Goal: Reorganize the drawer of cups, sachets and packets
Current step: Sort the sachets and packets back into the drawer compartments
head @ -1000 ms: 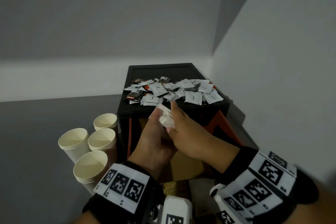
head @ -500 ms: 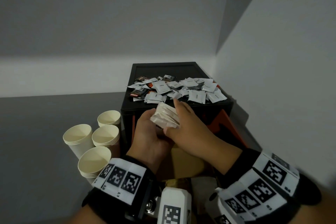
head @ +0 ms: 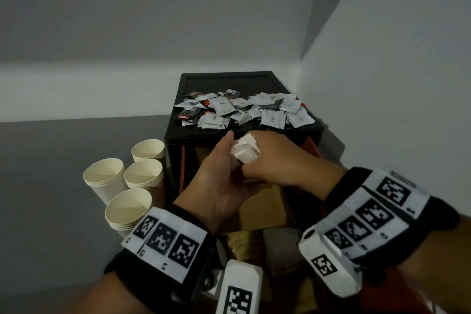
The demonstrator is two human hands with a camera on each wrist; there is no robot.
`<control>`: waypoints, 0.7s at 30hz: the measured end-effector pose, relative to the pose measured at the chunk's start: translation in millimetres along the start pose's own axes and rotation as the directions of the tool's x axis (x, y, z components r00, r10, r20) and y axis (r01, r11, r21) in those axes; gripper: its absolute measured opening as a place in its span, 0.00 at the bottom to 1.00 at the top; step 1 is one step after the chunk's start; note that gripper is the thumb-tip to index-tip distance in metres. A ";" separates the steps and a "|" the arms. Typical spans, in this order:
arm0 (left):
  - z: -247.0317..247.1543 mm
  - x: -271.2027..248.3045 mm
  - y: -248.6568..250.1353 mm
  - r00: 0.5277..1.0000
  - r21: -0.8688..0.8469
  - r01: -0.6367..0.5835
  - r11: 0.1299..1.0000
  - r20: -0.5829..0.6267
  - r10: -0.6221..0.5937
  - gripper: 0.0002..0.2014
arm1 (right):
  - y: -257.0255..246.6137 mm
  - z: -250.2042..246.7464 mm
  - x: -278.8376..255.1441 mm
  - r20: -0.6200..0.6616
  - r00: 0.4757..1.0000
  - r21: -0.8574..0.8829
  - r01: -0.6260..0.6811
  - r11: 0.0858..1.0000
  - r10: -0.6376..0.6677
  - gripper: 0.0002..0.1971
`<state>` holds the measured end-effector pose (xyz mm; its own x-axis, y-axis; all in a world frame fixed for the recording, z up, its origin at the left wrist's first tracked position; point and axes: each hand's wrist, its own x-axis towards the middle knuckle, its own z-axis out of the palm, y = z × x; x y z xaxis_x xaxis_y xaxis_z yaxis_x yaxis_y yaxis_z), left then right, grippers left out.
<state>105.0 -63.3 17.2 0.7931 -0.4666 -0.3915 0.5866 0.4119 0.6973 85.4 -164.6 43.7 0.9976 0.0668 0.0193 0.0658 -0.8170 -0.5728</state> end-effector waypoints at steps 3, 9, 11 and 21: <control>-5.7 1.0 -0.9 0.999 0.157 0.027 0.987 0.040 -0.034 0.28 | 0.2 -4.4 -1.7 0.021 0.998 -0.083 0.059 0.995 -0.057 0.14; -21.9 -15.7 16.5 0.999 0.446 -0.010 0.895 -0.031 0.027 0.31 | 12.6 -9.6 -15.0 0.250 0.965 -0.275 0.145 0.951 -0.075 0.15; -25.8 -25.2 28.8 0.990 0.509 -0.062 0.858 -0.078 0.118 0.34 | 26.0 -2.8 -23.8 0.396 0.918 -0.378 0.177 0.909 -0.014 0.17; -64.2 -34.2 39.1 0.900 0.826 -0.045 0.563 -0.212 0.382 0.14 | 66.3 63.8 -63.2 0.732 0.638 -0.602 0.443 0.664 0.239 0.06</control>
<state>111.3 19.0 19.3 0.9723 -0.0965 -0.2129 0.1591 -0.3936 0.9054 25.3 -186.4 -47.8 0.6352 0.2670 -0.7247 0.4992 -0.8579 0.1215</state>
